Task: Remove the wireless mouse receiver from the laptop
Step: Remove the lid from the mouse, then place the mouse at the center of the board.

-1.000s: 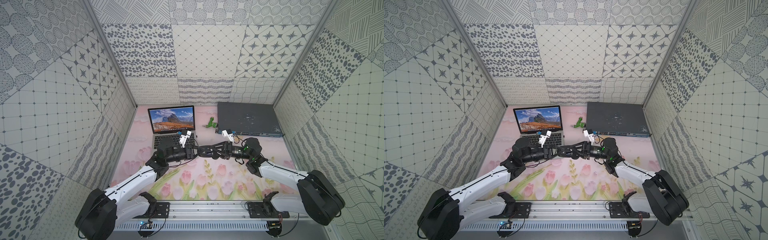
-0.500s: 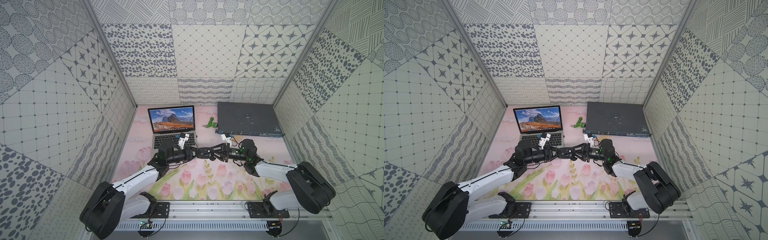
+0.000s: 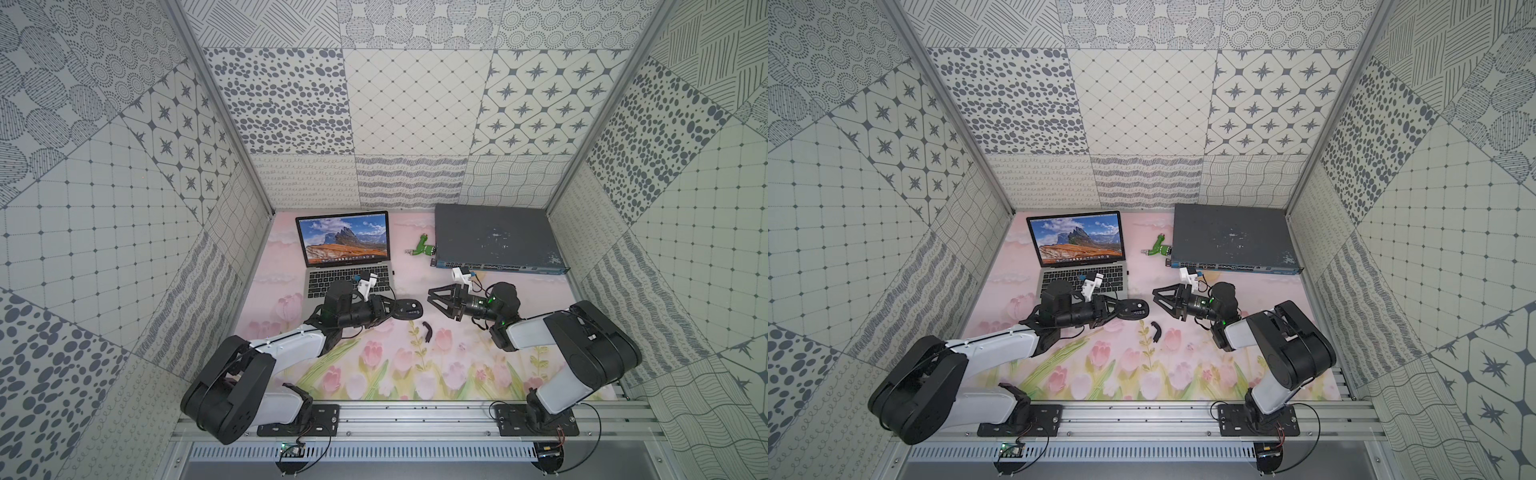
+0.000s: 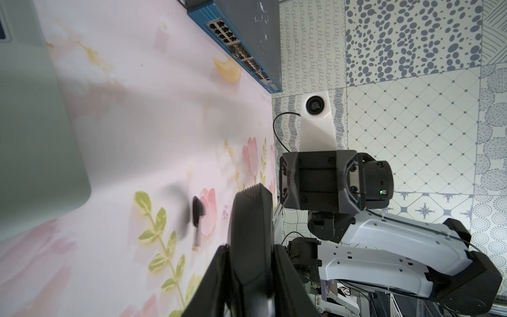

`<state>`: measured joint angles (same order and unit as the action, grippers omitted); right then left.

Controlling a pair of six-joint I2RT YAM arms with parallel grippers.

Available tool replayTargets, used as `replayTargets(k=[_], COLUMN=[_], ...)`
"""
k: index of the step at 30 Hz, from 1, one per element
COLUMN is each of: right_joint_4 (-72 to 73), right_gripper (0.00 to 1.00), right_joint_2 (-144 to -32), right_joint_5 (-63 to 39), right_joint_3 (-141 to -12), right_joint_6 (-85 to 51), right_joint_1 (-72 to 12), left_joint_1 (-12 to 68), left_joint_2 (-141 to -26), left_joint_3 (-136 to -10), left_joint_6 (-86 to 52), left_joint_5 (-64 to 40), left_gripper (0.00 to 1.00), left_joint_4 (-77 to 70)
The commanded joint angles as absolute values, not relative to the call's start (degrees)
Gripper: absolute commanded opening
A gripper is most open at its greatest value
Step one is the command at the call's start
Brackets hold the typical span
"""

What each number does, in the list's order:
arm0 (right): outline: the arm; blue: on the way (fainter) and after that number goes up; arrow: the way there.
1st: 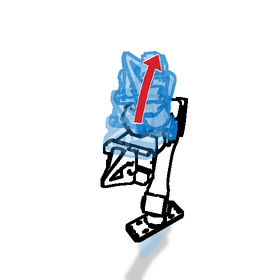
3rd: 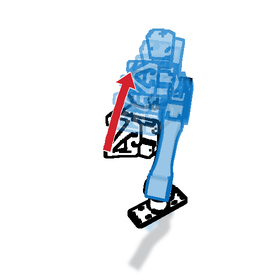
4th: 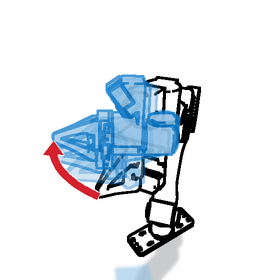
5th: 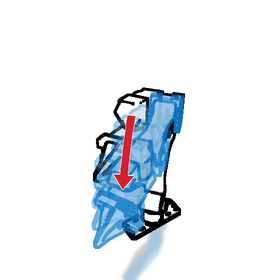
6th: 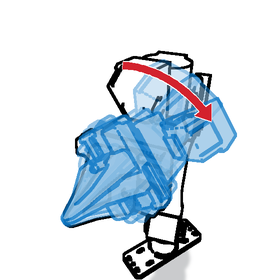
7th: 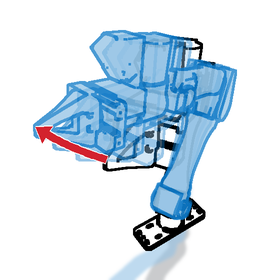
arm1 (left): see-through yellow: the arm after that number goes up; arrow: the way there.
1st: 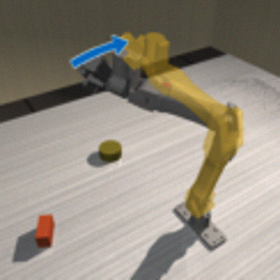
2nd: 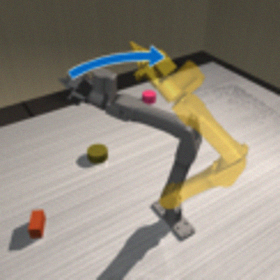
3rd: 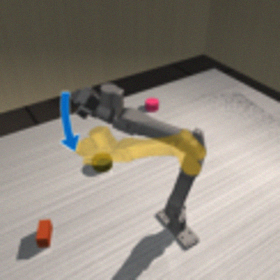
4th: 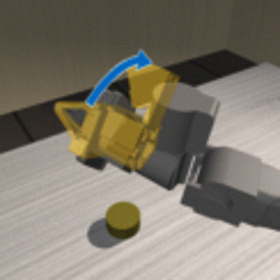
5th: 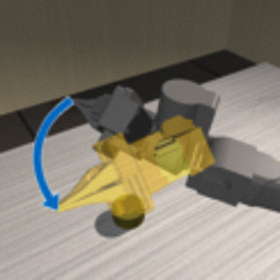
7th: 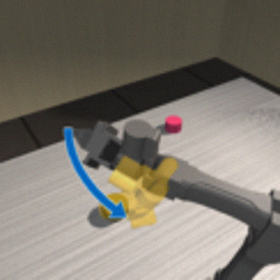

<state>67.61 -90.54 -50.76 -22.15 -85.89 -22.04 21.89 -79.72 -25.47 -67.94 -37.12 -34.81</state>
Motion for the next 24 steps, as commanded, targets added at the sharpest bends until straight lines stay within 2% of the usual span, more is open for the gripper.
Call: replayTargets(k=[1,4,5,7,9,13,17,21,24], right_joint_4=[58.52,38.14,27.3,2.53,-11.74,-16.06,-17.46,-19.37,-23.53], right_gripper=[0.46,0.49,0.5,0.53,0.54,0.53,0.52,0.47,0.47], right_joint_2=[-83.46,-73.47,-69.59,-63.0,-59.79,-60.67,-63.99,-72.6,-80.31], right_joint_5=[-51.57,-49.8,-48.14,-39.64,-30.38,-26.98,-17.24,-9.18,-2.05], right_joint_3=[-21.19,-22.91,-24.9,-30.2,-35.14,-35.55,-37.34,-42.4,-48.35], right_joint_6=[-76.12,-64.55,-57.7,-42.81,-34.96,-32.79,-29.15,-28.79,-27.99], right_joint_1=[-18.89,-16.94,-17.09,-19.23,-21.9,-24.79,-35.1,-41.97,-46.59], left_joint_1=[21.62,21.46,21.34,20.99,20.33,18.64,17.79,17.26,17.06], left_joint_2=[-82.97,-83.6,-83.41,-82.39,-80.32,-72.95,-64.08,-55.97,-51.42], left_joint_3=[-26.26,-26.52,-26.52,-26.36,-26.14,-26.48,-27.12,-27.32,-26.79], left_joint_6=[-67.86,-67.36,-67.14,-66.38,-64.9,-58.75,-52.29,-49.05,-48.46], left_joint_5=[-38.76,-39.68,-39.86,-40.21,-40.33,-36.81,-29.79,-23.18,-20.73], left_gripper=[0.2,0.2,0.2,0.2,0.21,0.21,0.21,0.21,0.21], left_joint_4=[-43.19,-43.38,-43.15,-42.08,-39.59,-26.82,-11.08,0.47,3.64])
